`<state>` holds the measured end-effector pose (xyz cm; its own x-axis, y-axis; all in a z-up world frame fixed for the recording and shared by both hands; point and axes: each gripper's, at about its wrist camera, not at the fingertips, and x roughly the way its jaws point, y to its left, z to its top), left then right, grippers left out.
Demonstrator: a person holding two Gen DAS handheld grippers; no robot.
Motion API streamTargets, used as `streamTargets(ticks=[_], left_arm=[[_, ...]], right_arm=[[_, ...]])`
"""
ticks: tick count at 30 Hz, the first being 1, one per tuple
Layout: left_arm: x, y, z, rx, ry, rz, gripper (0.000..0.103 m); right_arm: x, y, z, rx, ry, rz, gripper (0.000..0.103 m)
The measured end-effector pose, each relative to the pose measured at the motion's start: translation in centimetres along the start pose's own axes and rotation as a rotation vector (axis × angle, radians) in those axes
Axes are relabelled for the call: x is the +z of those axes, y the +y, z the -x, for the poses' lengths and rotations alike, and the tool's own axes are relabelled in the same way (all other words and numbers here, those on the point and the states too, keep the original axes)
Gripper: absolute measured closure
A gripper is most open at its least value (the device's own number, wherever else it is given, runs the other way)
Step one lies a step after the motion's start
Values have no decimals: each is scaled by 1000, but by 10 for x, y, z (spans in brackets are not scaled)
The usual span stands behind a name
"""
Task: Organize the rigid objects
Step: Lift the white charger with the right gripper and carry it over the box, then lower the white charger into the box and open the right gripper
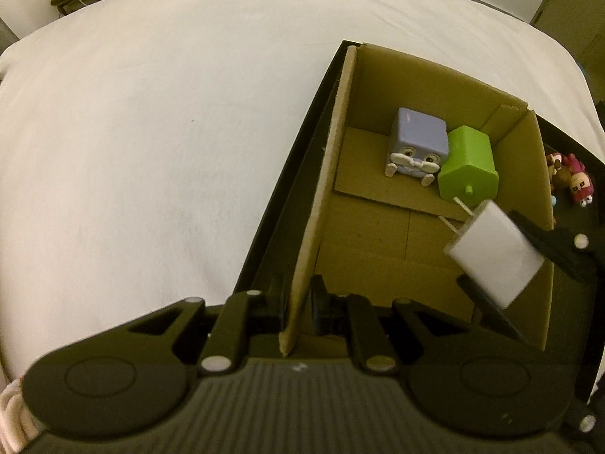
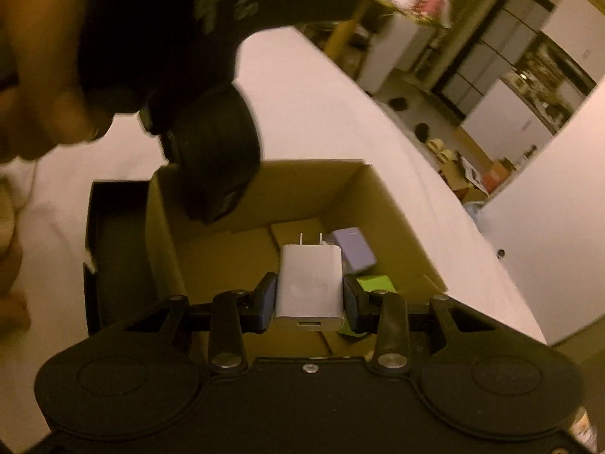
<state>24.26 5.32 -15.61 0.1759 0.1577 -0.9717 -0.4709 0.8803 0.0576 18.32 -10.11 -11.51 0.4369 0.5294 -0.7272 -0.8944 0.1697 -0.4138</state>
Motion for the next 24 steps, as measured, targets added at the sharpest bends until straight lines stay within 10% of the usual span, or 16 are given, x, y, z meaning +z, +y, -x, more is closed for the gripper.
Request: streamTargets(ticks=[10, 24], left_arm=[[-1, 1, 1, -17, -4, 1, 91], [0, 3, 0, -34, 2, 13, 91]], right_arm=[[8, -5, -12, 89, 30, 19, 66], [14, -44, -43, 243, 165, -362, 66]])
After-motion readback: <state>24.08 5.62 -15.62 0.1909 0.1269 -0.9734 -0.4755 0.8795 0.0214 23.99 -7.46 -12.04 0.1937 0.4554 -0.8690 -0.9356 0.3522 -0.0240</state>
